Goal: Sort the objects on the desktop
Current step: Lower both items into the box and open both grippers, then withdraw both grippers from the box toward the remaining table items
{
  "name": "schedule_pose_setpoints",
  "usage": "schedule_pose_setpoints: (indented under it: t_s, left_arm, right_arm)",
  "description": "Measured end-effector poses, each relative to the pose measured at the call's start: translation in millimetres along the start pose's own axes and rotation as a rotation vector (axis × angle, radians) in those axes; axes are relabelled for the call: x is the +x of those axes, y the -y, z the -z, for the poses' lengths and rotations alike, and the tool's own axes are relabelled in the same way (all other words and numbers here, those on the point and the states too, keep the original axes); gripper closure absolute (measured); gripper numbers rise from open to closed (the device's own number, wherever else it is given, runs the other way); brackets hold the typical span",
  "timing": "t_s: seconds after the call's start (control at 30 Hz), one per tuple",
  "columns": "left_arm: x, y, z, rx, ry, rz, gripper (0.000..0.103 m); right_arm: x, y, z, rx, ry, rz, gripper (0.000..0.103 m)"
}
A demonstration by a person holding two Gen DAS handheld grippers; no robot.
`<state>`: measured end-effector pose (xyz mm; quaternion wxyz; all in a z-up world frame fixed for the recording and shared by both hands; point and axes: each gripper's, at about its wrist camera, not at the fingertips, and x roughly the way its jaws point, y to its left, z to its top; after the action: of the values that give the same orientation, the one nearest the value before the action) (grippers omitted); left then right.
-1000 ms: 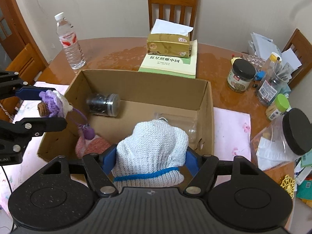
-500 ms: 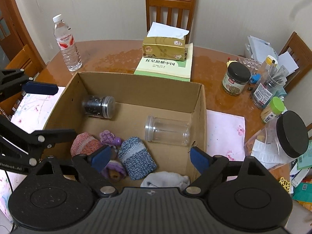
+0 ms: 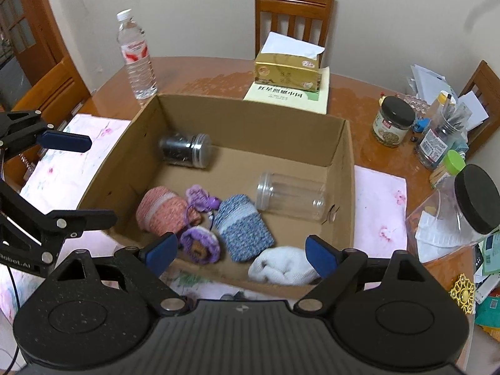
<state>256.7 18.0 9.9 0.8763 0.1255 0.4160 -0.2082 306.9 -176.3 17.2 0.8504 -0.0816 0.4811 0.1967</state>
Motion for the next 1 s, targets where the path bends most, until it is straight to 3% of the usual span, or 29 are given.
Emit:
schedule_pose_setpoints:
  t_s: [0.7,1.0]
  left_arm:
    - [-13,15,61,-0.058,-0.042,-0.009,0.015]
    - [-6,14,90,-0.094,-0.075,-0.03,0.014]
  right_arm:
    - [-10,-1,61,-0.024,-0.015,-0.055,0.006]
    - [-14,10,79,-0.011,0.019,-0.059,0.005]
